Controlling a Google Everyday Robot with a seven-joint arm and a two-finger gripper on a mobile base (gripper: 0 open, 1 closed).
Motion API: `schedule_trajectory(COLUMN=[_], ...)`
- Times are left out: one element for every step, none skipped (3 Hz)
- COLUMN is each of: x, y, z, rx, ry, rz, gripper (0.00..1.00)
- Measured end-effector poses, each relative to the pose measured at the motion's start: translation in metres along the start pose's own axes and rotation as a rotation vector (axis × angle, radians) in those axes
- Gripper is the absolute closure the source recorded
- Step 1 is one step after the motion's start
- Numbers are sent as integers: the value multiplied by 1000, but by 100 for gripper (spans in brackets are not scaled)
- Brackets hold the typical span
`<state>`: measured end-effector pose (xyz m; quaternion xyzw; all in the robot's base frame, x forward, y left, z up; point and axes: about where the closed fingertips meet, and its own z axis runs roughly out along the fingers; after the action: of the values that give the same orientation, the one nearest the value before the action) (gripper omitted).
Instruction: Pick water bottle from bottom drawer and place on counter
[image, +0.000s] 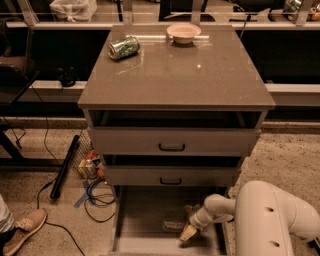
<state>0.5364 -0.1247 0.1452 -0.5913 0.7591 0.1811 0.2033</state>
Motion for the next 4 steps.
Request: schedule_trajectory(x=[4,6,-7,-23], y=[4,7,15,30], z=[16,22,-7,-77], rx=[-14,-23,-30,-22], ry=[5,7,-55,-156], rz=[5,6,-33,-115], gripper=[41,64,87,100])
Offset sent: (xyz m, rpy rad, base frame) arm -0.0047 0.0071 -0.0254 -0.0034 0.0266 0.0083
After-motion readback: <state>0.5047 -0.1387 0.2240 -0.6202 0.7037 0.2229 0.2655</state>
